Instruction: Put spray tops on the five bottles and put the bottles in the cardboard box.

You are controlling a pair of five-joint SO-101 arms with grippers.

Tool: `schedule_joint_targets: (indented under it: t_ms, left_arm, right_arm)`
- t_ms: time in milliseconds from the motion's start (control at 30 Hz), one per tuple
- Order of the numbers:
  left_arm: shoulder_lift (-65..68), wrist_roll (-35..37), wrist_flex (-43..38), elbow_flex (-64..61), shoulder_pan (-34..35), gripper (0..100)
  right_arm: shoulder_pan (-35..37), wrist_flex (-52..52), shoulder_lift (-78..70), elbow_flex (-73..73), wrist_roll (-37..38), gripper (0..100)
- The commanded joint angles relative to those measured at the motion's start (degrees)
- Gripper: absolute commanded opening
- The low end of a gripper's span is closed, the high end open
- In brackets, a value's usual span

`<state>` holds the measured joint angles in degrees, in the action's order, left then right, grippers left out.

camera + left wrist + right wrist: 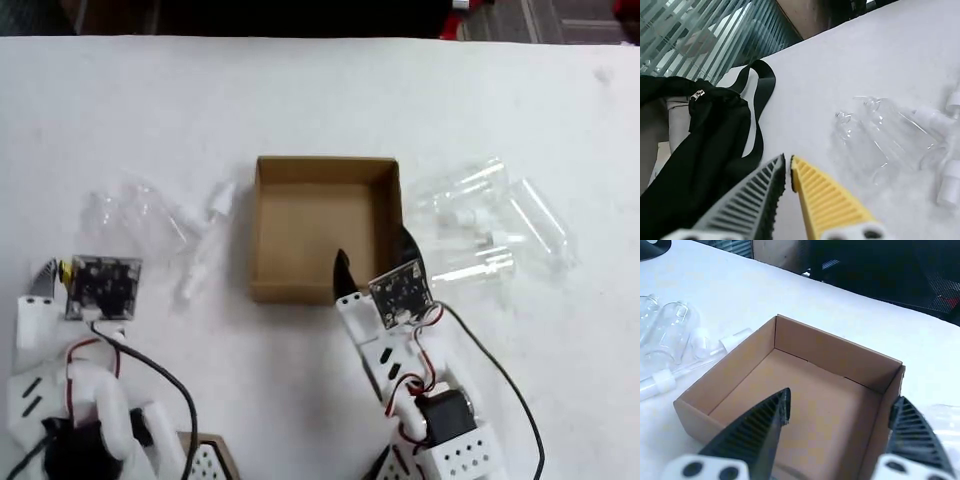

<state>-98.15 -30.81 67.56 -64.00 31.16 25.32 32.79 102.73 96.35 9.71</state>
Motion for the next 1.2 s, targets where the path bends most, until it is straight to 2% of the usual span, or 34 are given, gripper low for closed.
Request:
schedule_joint_targets:
  t_ms: [0, 133, 233, 333, 467, 600, 800, 933, 1033, 1167]
  left_arm:
    - [20.53, -0.44, 0.53, 15.47, 0.04, 3]
    - [42.68, 0.0, 10.29, 34.02, 0.04, 3]
    - [55.96, 3.87, 19.34, 48.62, 0.04, 3]
    - [65.54, 6.59, 26.99, 62.77, -0.92, 3]
    - [74.51, 9.32, 34.73, 80.0, -5.05, 3]
    - [81.27, 10.99, 34.73, 88.53, -8.84, 3]
    - [94.73, 13.98, 34.2, 90.2, -12.88, 11]
    - [103.69, 17.67, 34.29, 97.93, -11.56, 12]
    - [108.0, 21.54, 34.37, 106.37, -9.89, 12]
    - [110.64, 22.68, 34.46, 113.67, -9.45, 12]
  right_arm:
    - [-0.4, 0.22, 0.13, 0.44, -0.09, 29.1]
    - [-0.4, 0.22, 0.13, 0.44, -0.09, 29.1]
    - [-0.4, 0.22, 0.13, 0.44, -0.09, 29.1]
    - [-0.48, 0.22, 0.13, 0.44, -0.09, 29.1]
    - [-4.62, -0.13, 0.22, 0.44, -0.53, 29.0]
    - [-5.85, -0.22, 0.31, 0.44, -0.53, 27.1]
    - [-5.85, -0.57, 0.4, 0.44, -0.53, 1.7]
    - [-6.2, -1.27, 0.31, 0.44, -0.53, 6.0]
    - [-6.2, -1.45, 0.31, 0.44, -0.53, 3.8]
    - [-6.29, -1.54, 0.31, 0.44, -0.53, 1.7]
